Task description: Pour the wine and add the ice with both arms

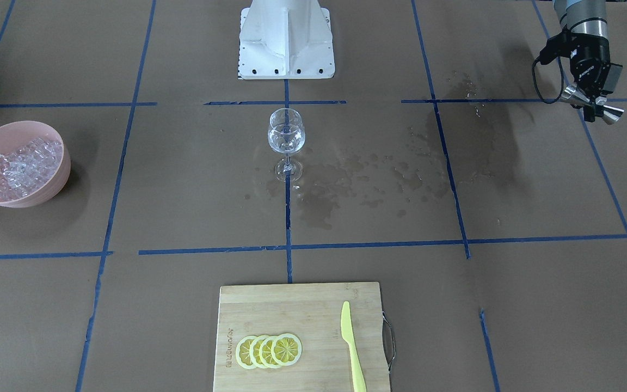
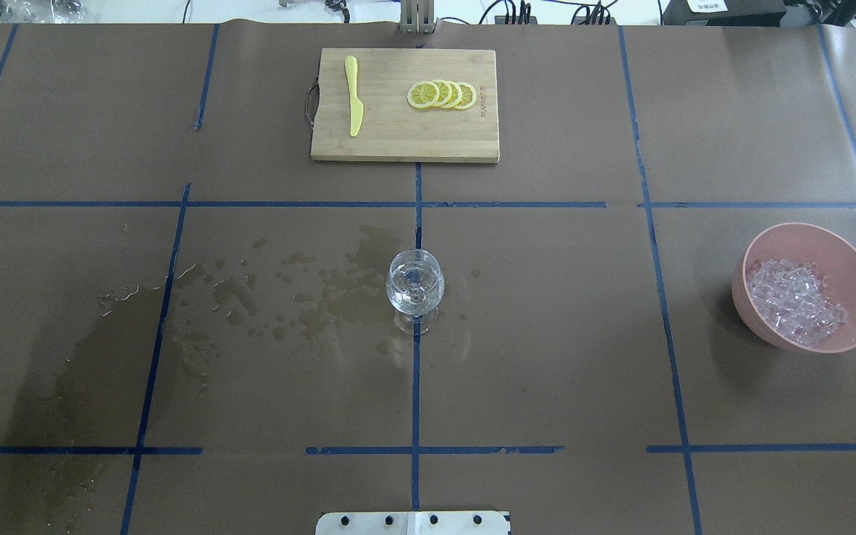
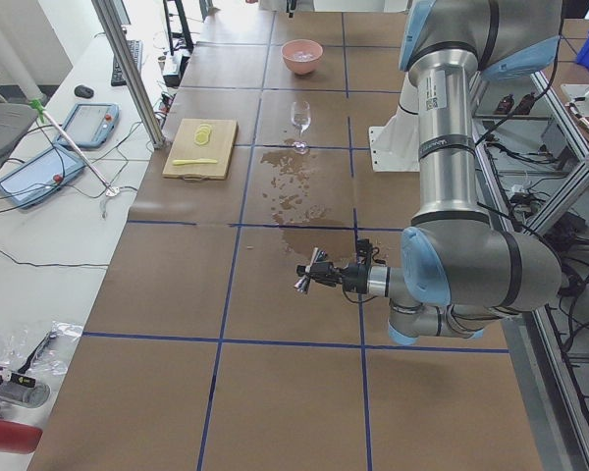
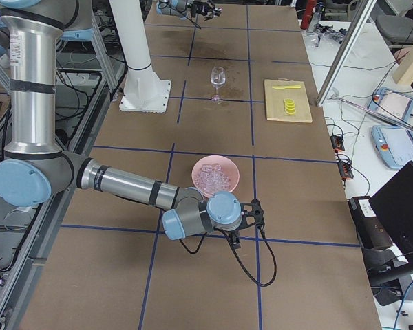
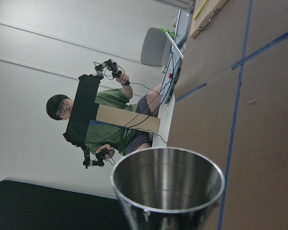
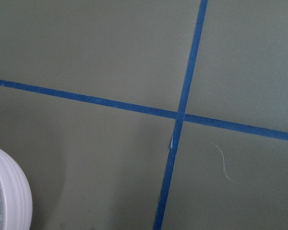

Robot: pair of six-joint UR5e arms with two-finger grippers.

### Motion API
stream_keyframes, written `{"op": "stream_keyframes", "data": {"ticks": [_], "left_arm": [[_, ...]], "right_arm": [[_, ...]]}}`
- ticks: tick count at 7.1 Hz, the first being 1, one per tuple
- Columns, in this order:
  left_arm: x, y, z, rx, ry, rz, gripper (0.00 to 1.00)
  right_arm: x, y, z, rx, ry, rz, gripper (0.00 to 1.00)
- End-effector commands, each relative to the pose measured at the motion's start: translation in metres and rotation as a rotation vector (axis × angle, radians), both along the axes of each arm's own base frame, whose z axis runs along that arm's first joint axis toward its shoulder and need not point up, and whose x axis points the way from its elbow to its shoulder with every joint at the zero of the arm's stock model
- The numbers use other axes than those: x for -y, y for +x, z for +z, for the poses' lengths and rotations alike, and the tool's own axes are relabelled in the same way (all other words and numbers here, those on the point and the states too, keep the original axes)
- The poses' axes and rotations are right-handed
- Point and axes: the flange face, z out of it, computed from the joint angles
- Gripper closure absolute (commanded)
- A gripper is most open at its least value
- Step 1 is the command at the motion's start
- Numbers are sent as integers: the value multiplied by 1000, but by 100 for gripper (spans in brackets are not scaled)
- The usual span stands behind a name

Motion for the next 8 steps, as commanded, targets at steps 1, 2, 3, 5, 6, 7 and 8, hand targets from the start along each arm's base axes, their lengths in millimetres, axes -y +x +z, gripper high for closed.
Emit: {"op": "stream_keyframes", "data": {"ticks": [1, 2, 3, 5, 6, 7, 8], "left_arm": [[-2, 6, -3, 166, 25, -39, 100], [-5, 16, -5, 132, 2, -79, 100], [-22, 42, -8, -232, -71, -25, 100], [-108, 102, -19, -672, -384, 69, 100], [-122, 111, -48, -669, -430, 100, 100], [-124, 112, -52, -669, -443, 98, 100], [-130, 117, -67, -726, -482, 100, 100]], "right_arm": [[-18, 1, 7, 10, 9, 20, 0], [-22, 0, 8, 12, 16, 22, 0], [-22, 0, 8, 13, 16, 23, 0], [-19, 0, 7, 11, 15, 28, 0], [-18, 0, 8, 10, 13, 29, 0], [-19, 1, 9, 10, 9, 31, 0], [-19, 0, 11, 8, 7, 29, 0]]}}
